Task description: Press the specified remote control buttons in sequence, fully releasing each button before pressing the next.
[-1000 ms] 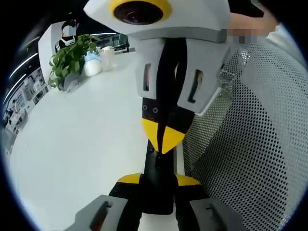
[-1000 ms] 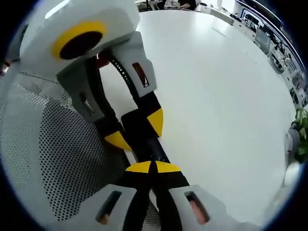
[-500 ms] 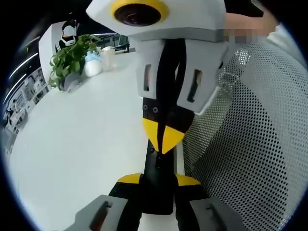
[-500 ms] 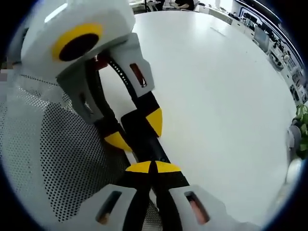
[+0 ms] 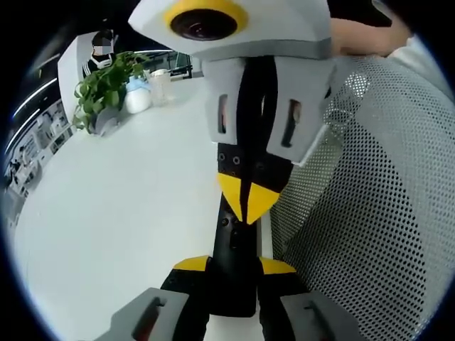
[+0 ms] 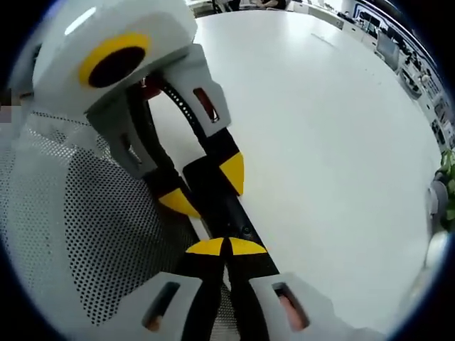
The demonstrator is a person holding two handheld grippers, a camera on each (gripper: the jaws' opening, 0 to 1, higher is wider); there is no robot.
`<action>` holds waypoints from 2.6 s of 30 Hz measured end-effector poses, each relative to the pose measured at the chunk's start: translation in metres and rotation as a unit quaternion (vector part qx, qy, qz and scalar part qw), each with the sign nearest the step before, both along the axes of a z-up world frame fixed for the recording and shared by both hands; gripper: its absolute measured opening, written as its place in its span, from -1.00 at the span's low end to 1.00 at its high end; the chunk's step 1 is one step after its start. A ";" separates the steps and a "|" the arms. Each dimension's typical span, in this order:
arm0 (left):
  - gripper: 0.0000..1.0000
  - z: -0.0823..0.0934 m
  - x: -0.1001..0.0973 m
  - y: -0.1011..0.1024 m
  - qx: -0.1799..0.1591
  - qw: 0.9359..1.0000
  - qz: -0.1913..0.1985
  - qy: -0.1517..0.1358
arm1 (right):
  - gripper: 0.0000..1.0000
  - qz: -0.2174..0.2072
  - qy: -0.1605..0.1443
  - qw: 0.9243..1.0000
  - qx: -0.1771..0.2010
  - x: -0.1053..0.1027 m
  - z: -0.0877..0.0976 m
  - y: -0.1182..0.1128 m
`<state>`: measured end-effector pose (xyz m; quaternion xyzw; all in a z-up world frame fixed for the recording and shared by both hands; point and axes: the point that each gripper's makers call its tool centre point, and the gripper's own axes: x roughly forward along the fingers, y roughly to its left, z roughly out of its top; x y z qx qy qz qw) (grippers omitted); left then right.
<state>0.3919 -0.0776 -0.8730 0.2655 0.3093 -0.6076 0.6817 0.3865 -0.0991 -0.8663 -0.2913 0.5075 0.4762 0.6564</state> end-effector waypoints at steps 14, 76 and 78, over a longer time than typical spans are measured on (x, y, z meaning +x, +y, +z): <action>-0.51 0.000 0.000 0.000 -0.003 1.000 0.004 0.000 | -1.00 0.000 -0.002 1.000 0.003 0.002 0.003 0.002; -0.50 0.000 0.000 0.000 -0.003 1.000 0.000 0.001 | -1.00 -0.004 -0.024 0.999 0.026 0.011 0.004 0.014; -0.50 0.000 0.000 0.000 -0.002 1.000 -0.001 0.001 | -1.00 -0.004 -0.024 0.999 0.023 0.011 0.002 0.014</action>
